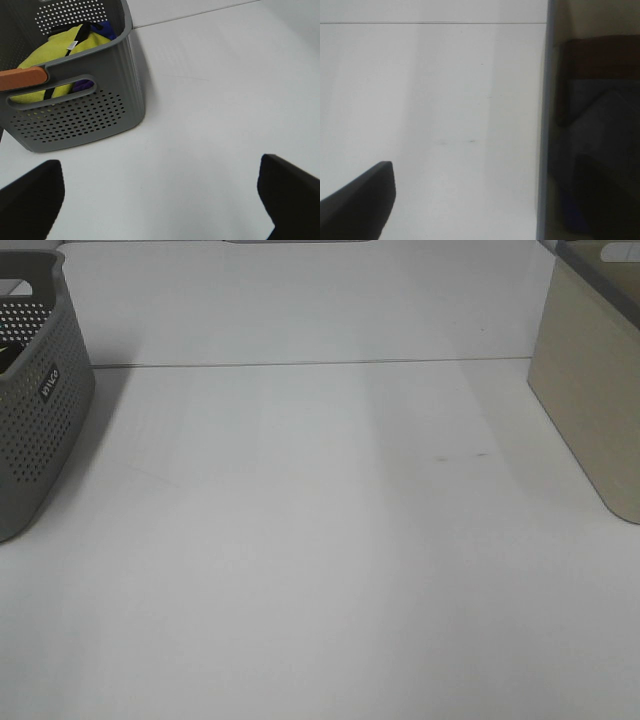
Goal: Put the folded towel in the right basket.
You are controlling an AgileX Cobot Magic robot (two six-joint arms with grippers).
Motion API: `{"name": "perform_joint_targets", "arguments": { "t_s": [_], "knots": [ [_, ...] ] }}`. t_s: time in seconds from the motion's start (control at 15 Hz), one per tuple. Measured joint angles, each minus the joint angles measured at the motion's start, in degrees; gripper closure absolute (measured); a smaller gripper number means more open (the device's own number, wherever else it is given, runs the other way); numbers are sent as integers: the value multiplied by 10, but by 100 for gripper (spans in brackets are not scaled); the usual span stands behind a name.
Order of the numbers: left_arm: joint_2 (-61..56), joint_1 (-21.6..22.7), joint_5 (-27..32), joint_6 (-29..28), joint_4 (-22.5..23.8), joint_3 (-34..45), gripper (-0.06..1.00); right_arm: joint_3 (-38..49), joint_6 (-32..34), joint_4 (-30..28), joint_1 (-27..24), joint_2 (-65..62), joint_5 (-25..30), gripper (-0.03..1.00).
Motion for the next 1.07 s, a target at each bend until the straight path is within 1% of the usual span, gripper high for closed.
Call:
{"name": "perform_joint_targets", "arguments": {
  "t_s": [0.07, 0.13, 0.33, 0.53, 0.6, 0.67, 0.73, 0.87, 0.93, 1.07],
  "knots": [
    [0, 0, 0, 0, 0, 0, -4, 12, 0, -5, 0, -16, 0, 9],
    [0, 0, 0, 0, 0, 0, -4, 48, 1, -11, 0, -46, 0, 9],
    [0, 0, 0, 0, 0, 0, -4, 183, 5, -22, 0, -159, 0, 9],
    [0, 0, 0, 0, 0, 0, -4, 348, 14, -24, 0, -270, -1, 9],
    [0, 0, 0, 0, 0, 0, -4, 370, 14, -24, 0, -285, -1, 9],
    [0, 0, 0, 0, 0, 0, -4, 472, 15, -25, 0, -355, -1, 9],
    [0, 0, 0, 0, 0, 0, -4, 521, 15, -25, 0, -389, -1, 9],
    [0, 0, 0, 0, 0, 0, -4, 599, 15, -25, 0, -465, -1, 9],
    [0, 0, 0, 0, 0, 0, -4, 618, 15, -25, 0, -486, -1, 9],
    [0, 0, 0, 0, 0, 0, -4, 674, 15, -25, 0, -567, -1, 9]
  ]
}}
